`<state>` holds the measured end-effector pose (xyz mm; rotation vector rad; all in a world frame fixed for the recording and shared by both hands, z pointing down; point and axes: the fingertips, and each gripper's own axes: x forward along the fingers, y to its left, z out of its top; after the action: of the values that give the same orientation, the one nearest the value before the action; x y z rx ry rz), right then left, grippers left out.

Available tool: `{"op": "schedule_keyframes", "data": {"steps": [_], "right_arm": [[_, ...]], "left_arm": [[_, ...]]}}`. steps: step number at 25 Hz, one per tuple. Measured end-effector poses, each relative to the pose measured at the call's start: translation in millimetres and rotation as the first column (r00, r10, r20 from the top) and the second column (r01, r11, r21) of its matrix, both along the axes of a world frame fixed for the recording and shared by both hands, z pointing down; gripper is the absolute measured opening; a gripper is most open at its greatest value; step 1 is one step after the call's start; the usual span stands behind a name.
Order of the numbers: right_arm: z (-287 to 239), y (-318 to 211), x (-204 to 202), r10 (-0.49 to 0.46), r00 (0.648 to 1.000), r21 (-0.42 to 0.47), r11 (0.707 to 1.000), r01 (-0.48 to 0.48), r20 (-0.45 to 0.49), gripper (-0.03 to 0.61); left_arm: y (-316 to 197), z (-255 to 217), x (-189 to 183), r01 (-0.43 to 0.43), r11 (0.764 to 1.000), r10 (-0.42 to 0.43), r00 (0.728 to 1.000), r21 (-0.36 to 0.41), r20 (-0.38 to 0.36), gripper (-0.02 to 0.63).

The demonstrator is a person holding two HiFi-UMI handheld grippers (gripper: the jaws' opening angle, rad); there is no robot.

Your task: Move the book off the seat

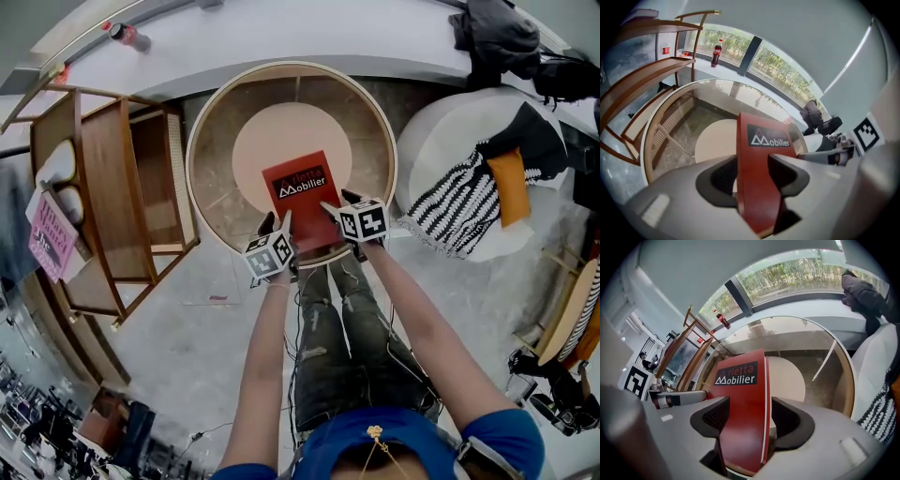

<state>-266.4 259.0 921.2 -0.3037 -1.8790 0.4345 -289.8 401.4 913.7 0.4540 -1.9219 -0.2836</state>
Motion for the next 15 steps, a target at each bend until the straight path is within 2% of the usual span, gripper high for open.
{"op": "schedule_keyframes", "data": {"steps": [10, 15], "right_arm": [[-63.5, 8.6, -0.3, -0.019, 0.999, -0.008, 1.000, 0.020, 0.040, 0.249], [-110.1, 12.5, 0.7, -0.059, 0.993, -0.006, 0.998, 0.060, 0.099, 0.217]], "left_arm": [[-11.9, -69.4, 2.1, -0.015, 0.999, 0.014, 0.999, 0.045, 0.036, 0.201], [-20.4, -120.4, 5.0, 0.023, 0.991, -0.031, 0.998, 0.130, 0.061, 0.198]]}}
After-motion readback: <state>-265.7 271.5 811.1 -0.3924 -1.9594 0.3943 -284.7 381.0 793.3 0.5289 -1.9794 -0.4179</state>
